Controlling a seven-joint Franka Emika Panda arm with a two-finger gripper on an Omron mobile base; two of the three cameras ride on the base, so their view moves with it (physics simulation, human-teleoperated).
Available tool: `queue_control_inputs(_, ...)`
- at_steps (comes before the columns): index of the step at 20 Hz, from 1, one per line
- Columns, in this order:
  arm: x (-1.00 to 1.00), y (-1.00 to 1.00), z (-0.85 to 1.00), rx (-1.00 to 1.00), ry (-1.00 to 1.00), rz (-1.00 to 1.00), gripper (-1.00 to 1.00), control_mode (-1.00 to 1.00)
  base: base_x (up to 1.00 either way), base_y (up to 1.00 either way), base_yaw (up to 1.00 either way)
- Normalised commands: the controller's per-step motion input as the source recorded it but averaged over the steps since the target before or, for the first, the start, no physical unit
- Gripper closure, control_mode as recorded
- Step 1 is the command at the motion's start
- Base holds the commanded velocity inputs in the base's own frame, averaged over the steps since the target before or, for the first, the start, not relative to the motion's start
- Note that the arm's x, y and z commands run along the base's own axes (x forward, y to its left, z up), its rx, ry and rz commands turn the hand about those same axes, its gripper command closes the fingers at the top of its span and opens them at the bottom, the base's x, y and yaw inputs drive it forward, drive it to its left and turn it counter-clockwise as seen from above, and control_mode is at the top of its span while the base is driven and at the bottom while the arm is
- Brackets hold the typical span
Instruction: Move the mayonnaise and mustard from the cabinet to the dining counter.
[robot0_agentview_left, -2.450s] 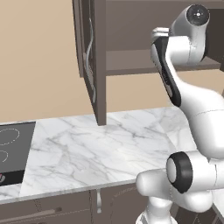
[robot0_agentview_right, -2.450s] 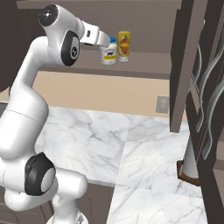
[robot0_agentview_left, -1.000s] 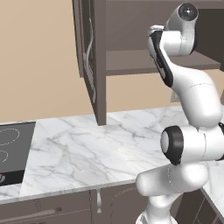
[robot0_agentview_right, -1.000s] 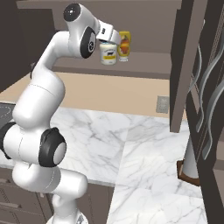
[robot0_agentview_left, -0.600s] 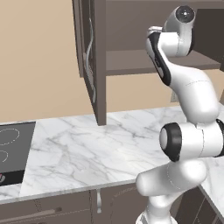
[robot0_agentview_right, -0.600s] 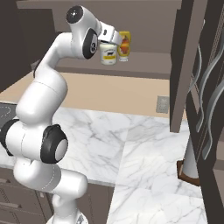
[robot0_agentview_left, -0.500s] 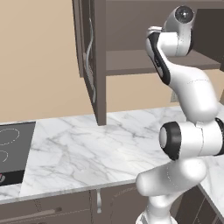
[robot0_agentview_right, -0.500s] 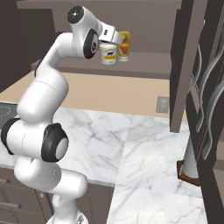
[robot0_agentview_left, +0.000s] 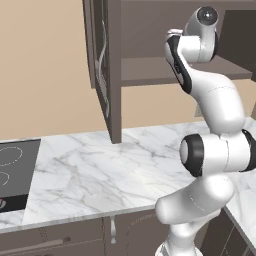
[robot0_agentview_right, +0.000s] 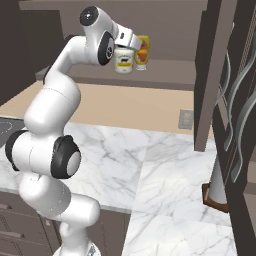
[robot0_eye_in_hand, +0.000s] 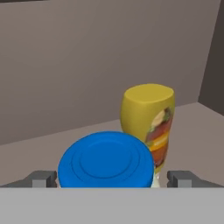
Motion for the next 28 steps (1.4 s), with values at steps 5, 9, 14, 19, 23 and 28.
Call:
queue_control_inputs(5, 0.01, 0.00, -0.05, 0.00, 0.00, 0.00, 1.00, -1.00, 0.00, 0.00, 0.00)
queue_control_inputs(9, 0.00, -0.03, -0.16, 0.02, 0.00, 0.00, 1.00, -1.00, 0.00, 0.00, 0.00)
queue_control_inputs(14, -0.01, -0.09, -0.14, 0.02, -0.03, 0.00, 1.00, -1.00, 0.00, 0.00, 0.00)
queue_control_inputs(19, -0.16, 0.00, 0.00, 0.00, -0.04, 0.00, 1.00, -1.00, 0.00, 0.00, 0.00)
queue_control_inputs(23, -0.87, -0.02, 0.04, 0.00, -0.16, 0.00, 1.00, -1.00, 0.00, 0.00, 0.00)
queue_control_inputs(28, -1.00, 0.00, 0.20, -0.02, -0.10, 0.08, 1.00, -1.00, 0.00, 0.00, 0.00)
